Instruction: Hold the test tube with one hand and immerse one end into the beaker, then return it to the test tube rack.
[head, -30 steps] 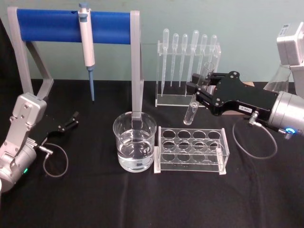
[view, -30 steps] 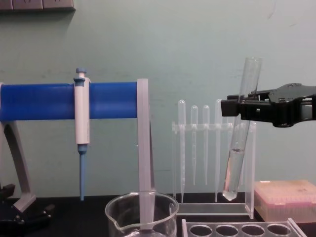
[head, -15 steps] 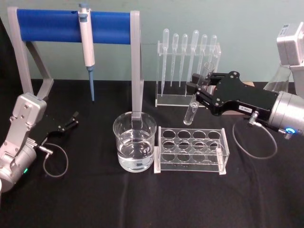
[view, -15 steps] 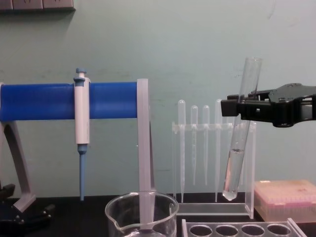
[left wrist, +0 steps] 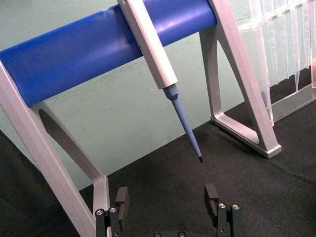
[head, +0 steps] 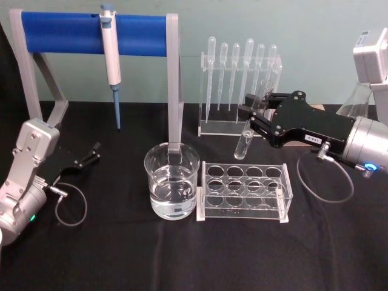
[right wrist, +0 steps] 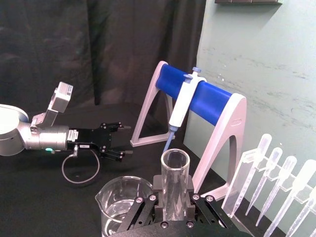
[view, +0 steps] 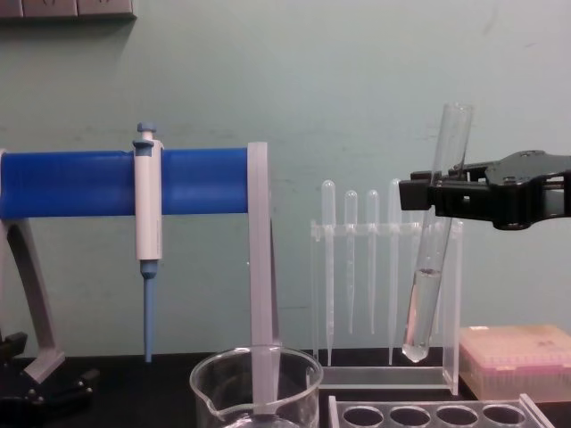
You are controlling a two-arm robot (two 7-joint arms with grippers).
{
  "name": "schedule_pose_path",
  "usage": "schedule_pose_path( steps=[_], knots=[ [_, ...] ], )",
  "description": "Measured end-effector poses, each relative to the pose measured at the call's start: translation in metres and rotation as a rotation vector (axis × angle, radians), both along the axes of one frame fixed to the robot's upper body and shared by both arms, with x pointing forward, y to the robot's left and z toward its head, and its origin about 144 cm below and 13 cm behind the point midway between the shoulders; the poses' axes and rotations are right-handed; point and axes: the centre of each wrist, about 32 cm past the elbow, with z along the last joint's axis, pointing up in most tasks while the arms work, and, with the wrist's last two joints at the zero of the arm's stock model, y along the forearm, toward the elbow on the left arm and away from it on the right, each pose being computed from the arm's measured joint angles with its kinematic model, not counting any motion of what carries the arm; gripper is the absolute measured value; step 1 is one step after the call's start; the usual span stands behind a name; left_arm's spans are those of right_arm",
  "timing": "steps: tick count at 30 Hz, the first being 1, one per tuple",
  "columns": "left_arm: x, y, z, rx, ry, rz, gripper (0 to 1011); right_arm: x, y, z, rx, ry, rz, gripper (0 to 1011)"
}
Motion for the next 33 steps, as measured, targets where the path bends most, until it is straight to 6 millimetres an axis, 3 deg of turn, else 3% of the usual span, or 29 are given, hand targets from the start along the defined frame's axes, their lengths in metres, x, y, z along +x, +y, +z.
schedule_pose_path(
  steps=[33],
  knots=[
    [0.0,0.0,0.0,0.0,0.0,0.0,1000,0.0,0.0,0.0,0.0,0.0,0.0,226]
  ],
)
